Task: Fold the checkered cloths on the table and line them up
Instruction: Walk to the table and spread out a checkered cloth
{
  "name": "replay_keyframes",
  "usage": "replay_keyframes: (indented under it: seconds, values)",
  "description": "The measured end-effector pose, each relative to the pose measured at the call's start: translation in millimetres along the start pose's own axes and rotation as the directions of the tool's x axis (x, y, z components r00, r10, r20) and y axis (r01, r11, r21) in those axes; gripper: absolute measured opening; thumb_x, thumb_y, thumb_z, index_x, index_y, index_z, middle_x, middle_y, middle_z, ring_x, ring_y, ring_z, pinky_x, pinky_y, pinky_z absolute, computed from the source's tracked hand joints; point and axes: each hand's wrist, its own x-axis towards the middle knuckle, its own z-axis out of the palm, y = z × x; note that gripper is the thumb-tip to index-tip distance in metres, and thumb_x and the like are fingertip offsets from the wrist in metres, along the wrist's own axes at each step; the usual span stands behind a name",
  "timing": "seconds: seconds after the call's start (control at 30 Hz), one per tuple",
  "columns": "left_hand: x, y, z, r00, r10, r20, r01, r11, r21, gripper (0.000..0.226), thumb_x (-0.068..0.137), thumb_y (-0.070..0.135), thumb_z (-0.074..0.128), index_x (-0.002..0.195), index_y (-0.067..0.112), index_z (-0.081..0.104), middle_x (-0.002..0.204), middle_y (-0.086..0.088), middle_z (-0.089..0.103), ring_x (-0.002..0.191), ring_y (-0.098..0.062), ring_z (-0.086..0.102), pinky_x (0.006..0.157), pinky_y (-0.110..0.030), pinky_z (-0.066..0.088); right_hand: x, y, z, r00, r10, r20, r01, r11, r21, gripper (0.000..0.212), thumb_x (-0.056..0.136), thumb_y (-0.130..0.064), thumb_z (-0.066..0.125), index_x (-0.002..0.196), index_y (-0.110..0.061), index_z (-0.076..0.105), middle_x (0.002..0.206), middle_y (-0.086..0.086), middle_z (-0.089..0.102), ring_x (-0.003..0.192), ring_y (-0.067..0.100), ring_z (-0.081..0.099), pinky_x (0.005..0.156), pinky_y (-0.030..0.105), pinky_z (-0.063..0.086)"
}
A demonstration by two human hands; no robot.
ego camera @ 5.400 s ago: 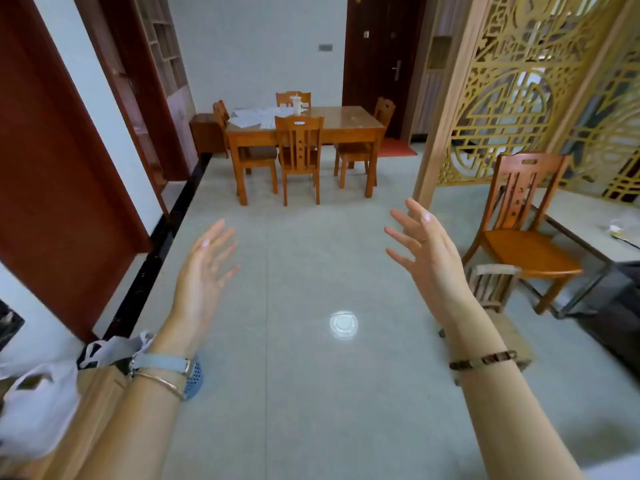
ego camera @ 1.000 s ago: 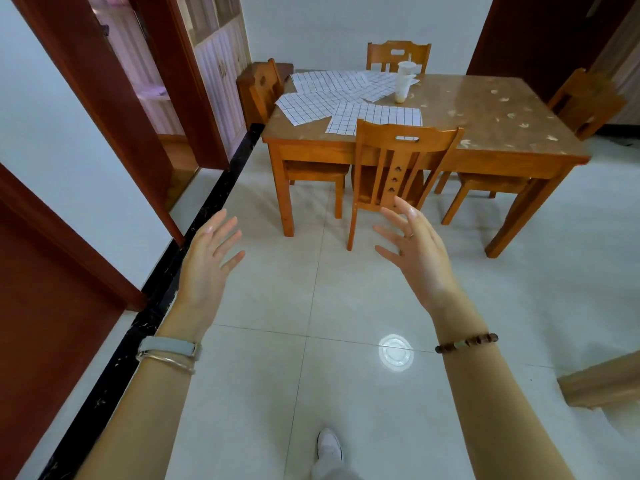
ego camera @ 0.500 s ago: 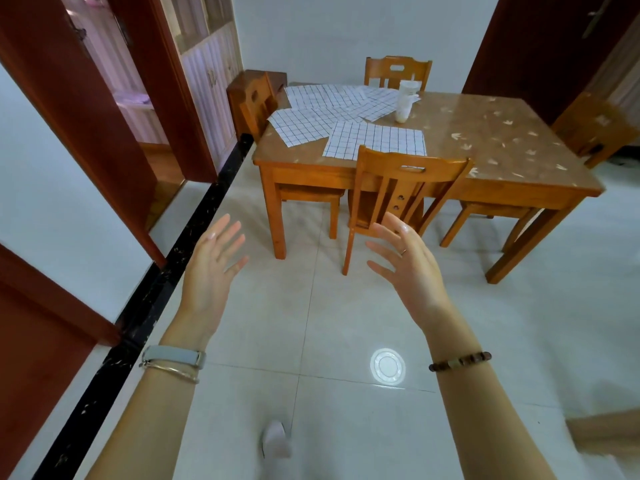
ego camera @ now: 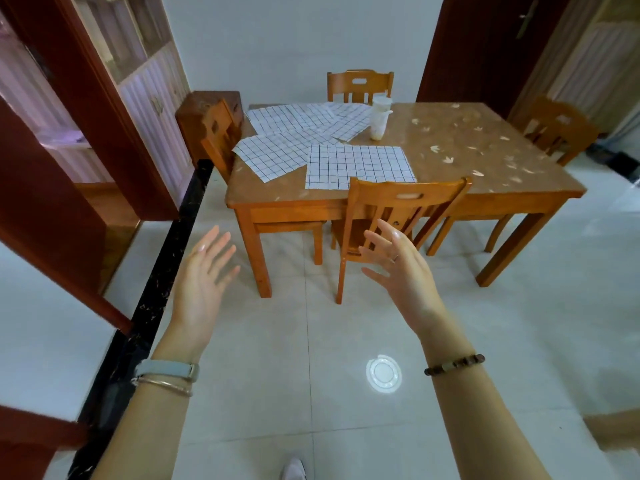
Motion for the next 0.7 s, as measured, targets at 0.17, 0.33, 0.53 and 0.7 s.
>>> replay_keyframes:
  seconds: [0.17, 0.33, 0.53, 0.7]
  values:
    - [61.0, 11.2, -18.1, 1.000, -0.007, 0.027, 0.006, 1.000, 0.019, 0.037, 0.107, 0.030, 0.026, 0.135, 0.029, 0.050, 0.140, 0.005, 0.056, 0.129, -0.012, 0.054, 0.105, -0.039, 0.042, 40.4, -0.9, 32.4, 0.999, 0.007, -0.036, -0.006, 0.999, 0.032, 0.044, 0.097, -0.051, 0.042, 0.138, -0.035, 0.047, 0.135, -0.006, 0.057, 0.119, 0.015, 0.059, 0.103, 0.049, 0.045]
    - [109.4, 16.0, -27.8, 0.999, -0.029, 0.042, 0.028, 0.999, 0.025, 0.037, 0.107, 0.030, 0.027, 0.133, 0.030, 0.052, 0.138, 0.006, 0.058, 0.127, -0.012, 0.055, 0.105, -0.039, 0.044, 77.0, -4.9, 54.0, 0.997, 0.023, -0.072, -0.020, 0.999, 0.043, 0.046, 0.096, -0.051, 0.044, 0.138, -0.033, 0.048, 0.134, -0.005, 0.058, 0.118, 0.016, 0.060, 0.102, 0.050, 0.046]
    - [164.4, 13.2, -28.3, 0.997, -0.045, 0.066, 0.041, 0.998, 0.053, 0.041, 0.107, 0.030, 0.027, 0.144, 0.024, 0.046, 0.140, 0.006, 0.057, 0.128, -0.010, 0.054, 0.105, -0.037, 0.044, 128.0, -5.3, 68.7, 0.995, 0.036, -0.094, -0.033, 0.999, 0.026, 0.047, 0.096, -0.053, 0.043, 0.138, -0.034, 0.047, 0.135, -0.006, 0.057, 0.119, 0.017, 0.059, 0.103, 0.050, 0.045]
    - [212.7, 6.8, -21.6, 0.996, -0.055, 0.073, 0.051, 0.997, 0.050, 0.042, 0.107, 0.029, 0.030, 0.145, 0.022, 0.045, 0.140, 0.002, 0.056, 0.127, -0.012, 0.055, 0.106, -0.039, 0.044, 177.9, -2.5, 68.8, 0.995, 0.035, -0.093, -0.031, 0.998, 0.050, 0.044, 0.096, -0.052, 0.045, 0.136, -0.034, 0.050, 0.132, -0.007, 0.060, 0.118, 0.016, 0.060, 0.103, 0.049, 0.045]
